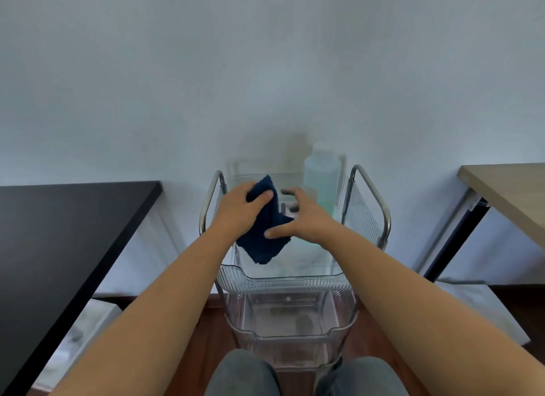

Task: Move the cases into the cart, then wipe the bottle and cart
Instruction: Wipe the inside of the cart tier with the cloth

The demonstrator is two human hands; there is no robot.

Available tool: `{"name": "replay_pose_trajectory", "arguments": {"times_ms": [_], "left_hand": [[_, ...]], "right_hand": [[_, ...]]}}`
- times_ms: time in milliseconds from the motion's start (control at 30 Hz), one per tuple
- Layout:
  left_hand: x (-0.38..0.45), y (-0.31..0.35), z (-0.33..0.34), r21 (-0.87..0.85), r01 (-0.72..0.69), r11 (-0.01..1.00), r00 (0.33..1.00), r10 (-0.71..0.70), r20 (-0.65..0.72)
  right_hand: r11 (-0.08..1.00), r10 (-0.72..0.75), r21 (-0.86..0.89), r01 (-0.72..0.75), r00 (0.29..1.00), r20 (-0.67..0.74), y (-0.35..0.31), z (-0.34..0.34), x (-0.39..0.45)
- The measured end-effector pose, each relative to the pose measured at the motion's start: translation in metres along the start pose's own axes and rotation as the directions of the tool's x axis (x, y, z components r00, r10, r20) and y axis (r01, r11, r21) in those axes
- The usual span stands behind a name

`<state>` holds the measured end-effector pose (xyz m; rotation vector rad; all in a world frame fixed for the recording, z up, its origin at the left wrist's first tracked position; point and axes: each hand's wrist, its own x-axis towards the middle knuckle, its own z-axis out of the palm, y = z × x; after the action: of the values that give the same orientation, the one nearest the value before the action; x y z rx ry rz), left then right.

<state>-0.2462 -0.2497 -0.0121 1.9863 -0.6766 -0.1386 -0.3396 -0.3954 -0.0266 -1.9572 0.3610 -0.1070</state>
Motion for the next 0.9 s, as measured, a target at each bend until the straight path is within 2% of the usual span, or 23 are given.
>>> {"name": "replay_pose_trajectory", "arguments": {"times_ms": [67, 167, 267, 367, 433, 500, 567, 633, 733, 767, 900], "left_hand": [[0.002, 0.006, -0.002, 0.133, -0.137, 0.982, 0.989, 0.128, 0.077], [0.006, 0.009, -0.012, 0.266, -0.300, 0.916, 0.949, 0.258, 0.181], [0.008, 0.006, -0.021, 0.313, -0.386, 0.868, 0.917, 0.326, 0.227], [0.008, 0.000, -0.026, 0.276, -0.290, 0.916, 0.947, 0.235, 0.218], [0.007, -0.007, -0.031, 0.279, -0.201, 0.939, 0.951, 0.119, 0.284], [0.007, -0.015, -0.032, 0.407, -0.194, 0.892, 0.927, 0.031, 0.374], [0.006, -0.020, -0.029, 0.507, -0.204, 0.837, 0.916, -0.019, 0.400], [0.007, -0.022, -0.025, 0.525, -0.198, 0.828, 0.931, -0.009, 0.365], [0.012, -0.020, -0.023, 0.522, -0.179, 0.834, 0.957, 0.026, 0.287], [0.014, -0.018, -0.022, 0.532, -0.180, 0.827, 0.962, 0.034, 0.272], [0.023, -0.010, -0.018, 0.655, -0.214, 0.725, 0.973, 0.100, 0.208]], "right_hand": [[0.997, -0.076, 0.017, 0.076, 0.997, 0.005, -0.006, 0.008, 0.007], [0.982, -0.135, 0.137, 0.128, 0.990, 0.042, -0.007, 0.006, 0.016], [0.977, -0.153, 0.164, 0.140, 0.986, 0.068, -0.005, -0.004, 0.017], [0.986, -0.139, 0.103, 0.134, 0.989, 0.044, -0.004, -0.012, 0.018], [0.985, -0.143, 0.100, 0.140, 0.989, 0.028, -0.003, -0.014, 0.017], [0.984, -0.144, 0.105, 0.142, 0.989, 0.015, -0.001, -0.016, 0.015], [0.986, -0.119, 0.116, 0.119, 0.993, -0.011, 0.001, -0.019, 0.013], [0.994, -0.076, 0.069, 0.080, 0.995, -0.058, 0.004, -0.023, 0.013], [0.971, -0.050, -0.240, 0.009, 0.985, -0.166, 0.008, -0.026, 0.013], [0.956, -0.043, -0.294, -0.016, 0.980, -0.193, 0.008, -0.026, 0.013], [0.969, 0.015, -0.233, -0.083, 0.960, -0.279, 0.006, -0.019, 0.020]]}}
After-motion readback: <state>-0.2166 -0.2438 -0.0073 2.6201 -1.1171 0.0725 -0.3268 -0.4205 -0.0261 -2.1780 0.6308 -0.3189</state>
